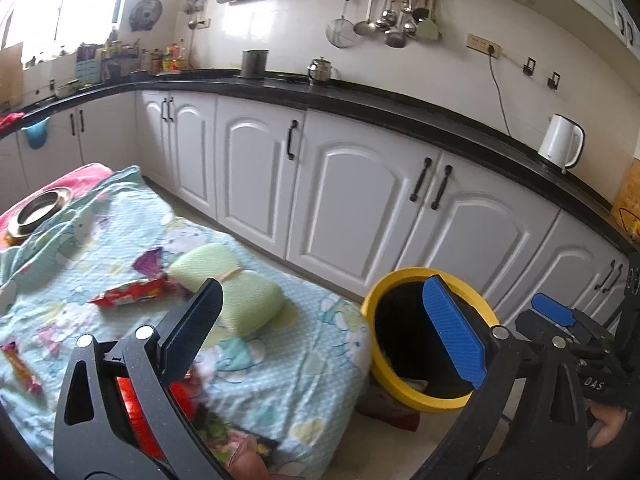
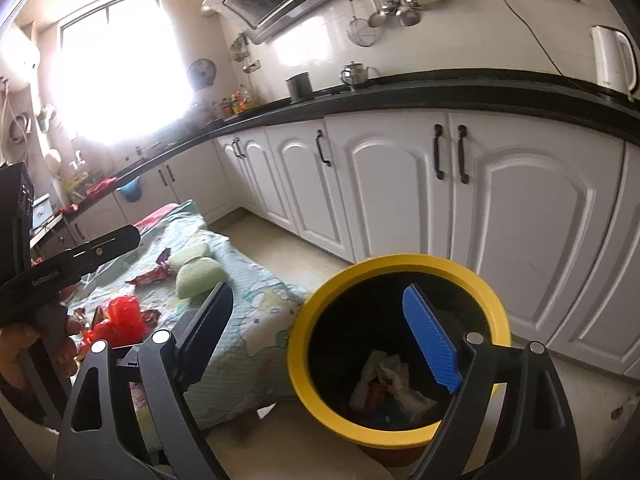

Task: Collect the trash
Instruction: 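Move both open tools back over the bed toward the trash, then grasp the white snack wrapper with the left tool while the right tool grasps the green sponge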

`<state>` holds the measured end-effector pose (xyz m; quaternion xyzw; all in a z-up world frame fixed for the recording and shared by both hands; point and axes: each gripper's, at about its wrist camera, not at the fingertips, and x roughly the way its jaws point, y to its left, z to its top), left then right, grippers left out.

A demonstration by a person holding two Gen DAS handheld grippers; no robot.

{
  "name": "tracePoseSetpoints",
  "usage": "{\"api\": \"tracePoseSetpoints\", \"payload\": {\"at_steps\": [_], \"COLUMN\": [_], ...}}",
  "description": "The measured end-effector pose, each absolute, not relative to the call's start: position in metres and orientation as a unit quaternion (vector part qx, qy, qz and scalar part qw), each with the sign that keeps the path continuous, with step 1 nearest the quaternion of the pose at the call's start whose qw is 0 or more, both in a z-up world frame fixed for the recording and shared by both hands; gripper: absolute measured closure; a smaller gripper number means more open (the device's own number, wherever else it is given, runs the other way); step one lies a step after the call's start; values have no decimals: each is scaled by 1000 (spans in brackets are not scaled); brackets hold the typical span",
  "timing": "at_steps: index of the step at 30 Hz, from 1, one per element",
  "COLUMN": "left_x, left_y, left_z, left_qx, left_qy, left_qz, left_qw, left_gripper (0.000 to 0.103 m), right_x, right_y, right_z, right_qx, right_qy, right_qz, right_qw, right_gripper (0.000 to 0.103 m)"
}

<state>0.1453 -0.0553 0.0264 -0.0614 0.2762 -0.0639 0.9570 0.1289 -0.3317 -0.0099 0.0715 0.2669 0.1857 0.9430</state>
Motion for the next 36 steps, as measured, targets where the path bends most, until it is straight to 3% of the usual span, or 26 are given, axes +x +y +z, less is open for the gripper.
{"api": "tracePoseSetpoints", "payload": {"at_steps": [32, 36], "left_x": [104, 99], "left_y": [123, 142], "left_z": [12, 5], "left_qx": [-105, -115], "left_qy": [302, 319], "left_qz": [48, 39], "left_qw": [946, 940], "left_gripper": [11, 24], "right_x": [181, 194], "right_y": [-155, -138], "right_z": [10, 5], "right_qx": [-34, -42], "right_qy": [284, 295], "right_qz": [310, 314], "right_qw": [907, 902], "right_gripper": [17, 17]}}
